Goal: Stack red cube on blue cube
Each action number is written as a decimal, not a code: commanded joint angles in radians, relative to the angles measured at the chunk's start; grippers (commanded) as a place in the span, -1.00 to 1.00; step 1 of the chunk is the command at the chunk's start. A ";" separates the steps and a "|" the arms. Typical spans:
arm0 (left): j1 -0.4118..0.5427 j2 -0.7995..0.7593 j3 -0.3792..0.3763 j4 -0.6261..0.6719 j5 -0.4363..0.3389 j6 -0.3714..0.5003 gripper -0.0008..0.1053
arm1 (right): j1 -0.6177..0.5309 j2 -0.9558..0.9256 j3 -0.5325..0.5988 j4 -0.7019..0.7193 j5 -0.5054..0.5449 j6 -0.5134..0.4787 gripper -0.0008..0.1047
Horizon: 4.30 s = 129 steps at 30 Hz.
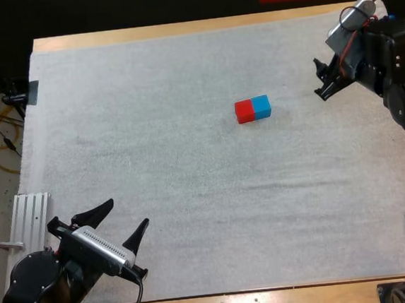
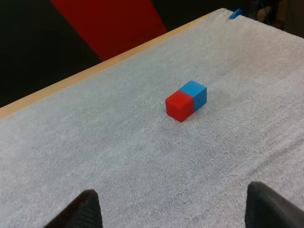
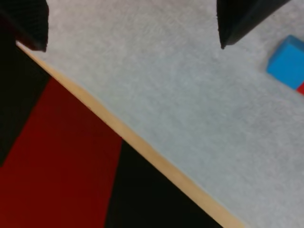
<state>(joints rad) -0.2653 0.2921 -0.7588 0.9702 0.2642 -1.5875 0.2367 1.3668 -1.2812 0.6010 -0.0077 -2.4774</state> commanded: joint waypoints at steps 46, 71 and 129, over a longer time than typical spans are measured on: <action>-0.003 0.002 -0.006 0.003 0.002 0.000 0.20 | 0.203 0.608 -0.422 0.190 -0.201 -0.467 0.34; -0.003 0.002 -0.006 0.043 0.002 0.000 0.20 | 0.221 0.761 -0.433 0.238 -0.227 -0.467 0.34; -0.003 0.002 -0.006 0.043 0.002 0.000 0.20 | 0.252 0.624 -0.528 0.417 0.128 0.674 -0.99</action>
<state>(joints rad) -0.2653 0.2921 -0.7588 1.0160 0.2642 -1.5875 0.4955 2.0016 -1.8030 1.0114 0.1065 -1.8895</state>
